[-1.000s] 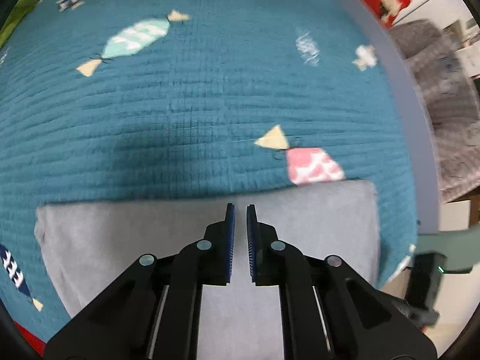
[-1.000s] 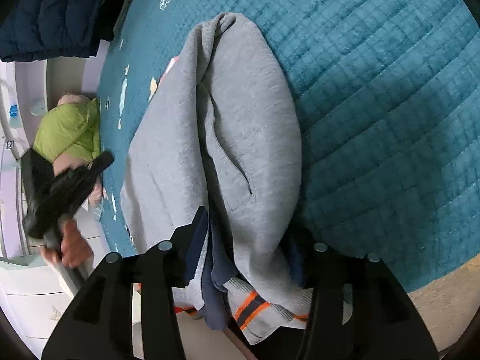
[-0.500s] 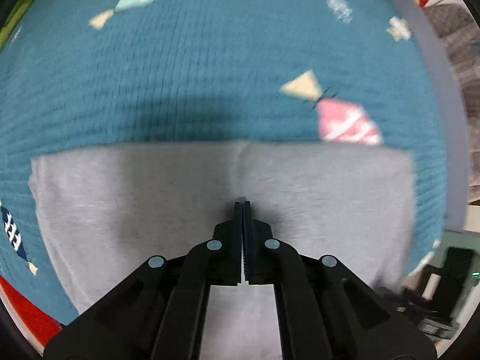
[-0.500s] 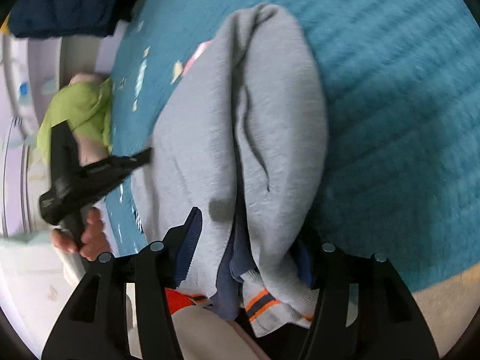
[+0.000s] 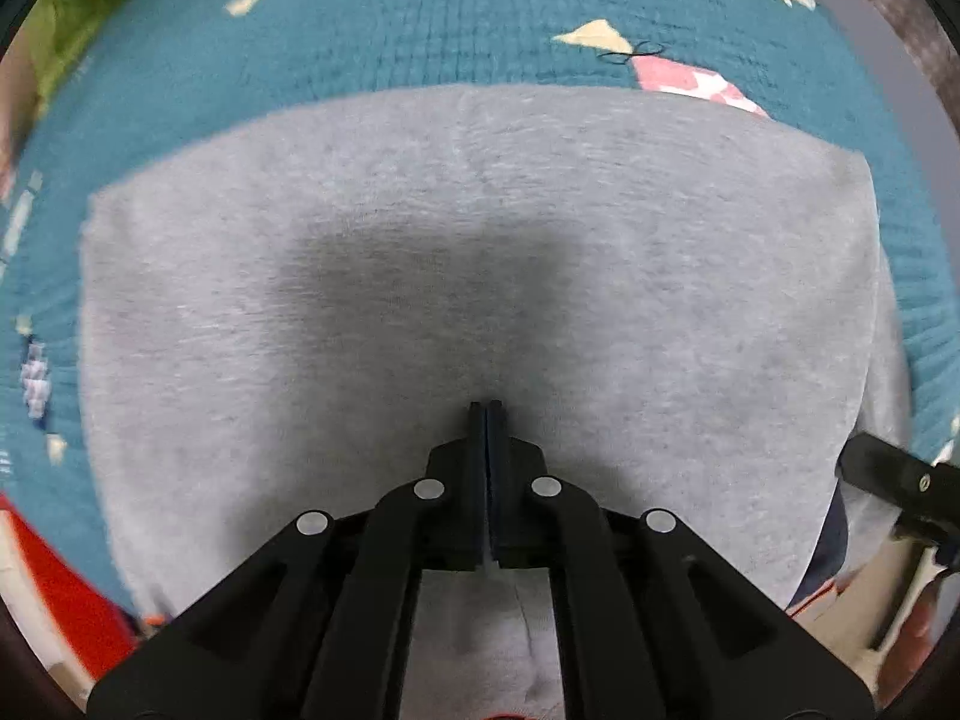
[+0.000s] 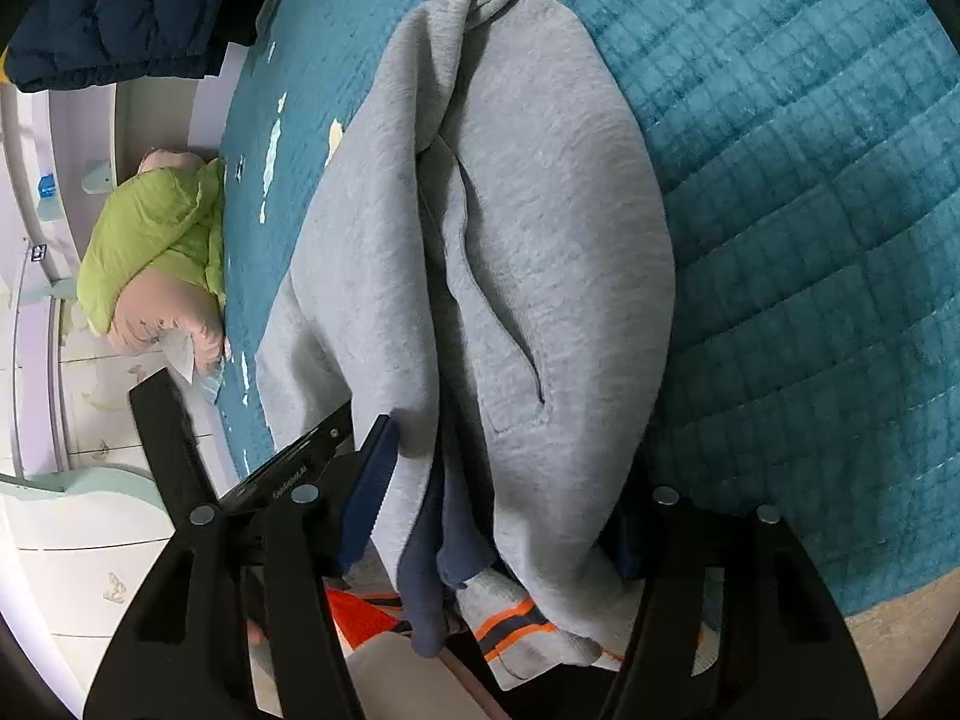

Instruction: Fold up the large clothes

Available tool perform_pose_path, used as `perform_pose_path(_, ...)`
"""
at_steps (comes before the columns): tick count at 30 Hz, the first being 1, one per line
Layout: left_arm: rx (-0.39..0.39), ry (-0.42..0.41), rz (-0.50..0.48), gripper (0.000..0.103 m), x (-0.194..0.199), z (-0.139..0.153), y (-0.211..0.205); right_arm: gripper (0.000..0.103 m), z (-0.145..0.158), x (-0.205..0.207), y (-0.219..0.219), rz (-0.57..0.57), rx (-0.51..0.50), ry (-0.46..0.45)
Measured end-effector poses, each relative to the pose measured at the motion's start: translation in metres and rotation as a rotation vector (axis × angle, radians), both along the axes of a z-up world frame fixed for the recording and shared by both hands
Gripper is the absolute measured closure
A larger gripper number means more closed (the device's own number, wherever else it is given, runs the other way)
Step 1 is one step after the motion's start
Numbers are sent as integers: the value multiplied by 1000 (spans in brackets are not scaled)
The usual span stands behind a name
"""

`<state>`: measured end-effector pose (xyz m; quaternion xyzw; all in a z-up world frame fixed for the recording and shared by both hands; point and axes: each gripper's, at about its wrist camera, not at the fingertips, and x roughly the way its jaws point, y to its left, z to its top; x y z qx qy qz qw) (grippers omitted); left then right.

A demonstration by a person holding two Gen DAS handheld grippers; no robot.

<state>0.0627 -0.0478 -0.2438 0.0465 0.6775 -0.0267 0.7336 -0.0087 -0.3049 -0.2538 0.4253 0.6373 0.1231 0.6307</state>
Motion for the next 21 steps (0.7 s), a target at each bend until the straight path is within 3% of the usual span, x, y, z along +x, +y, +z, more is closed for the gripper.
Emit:
perform_pose_path(2,-56,61,22,102,-15,9,1,45,4,1,3,31,-22,-6)
perform_pose_path(3,-59,53,4,102,-28,12,3,45,6,2,5,40,-31,-10)
perform_pose_path(5,-89,59,17,102,-41,-1,14,45,5,1,8,48,-42,-18)
perform_pose_path(7,-177,56,81,102,-41,-9,29,42,2,3,9,55,-36,-16)
perform_pose_path(11,-191,119,140,101,-61,6,38,42,8,7,13,96,-53,-6)
perform_pose_path(13,-203,194,135,102,-79,-12,37,42,8,7,17,119,-70,-19)
perform_pose_path(17,-206,117,111,101,-98,-18,39,42,9,6,21,129,-78,-25)
perform_pose_path(20,-168,97,76,102,-99,3,27,42,9,6,20,131,-74,-27)
perform_pose_path(21,-190,62,41,102,-89,18,22,42,8,5,19,128,-71,-24)
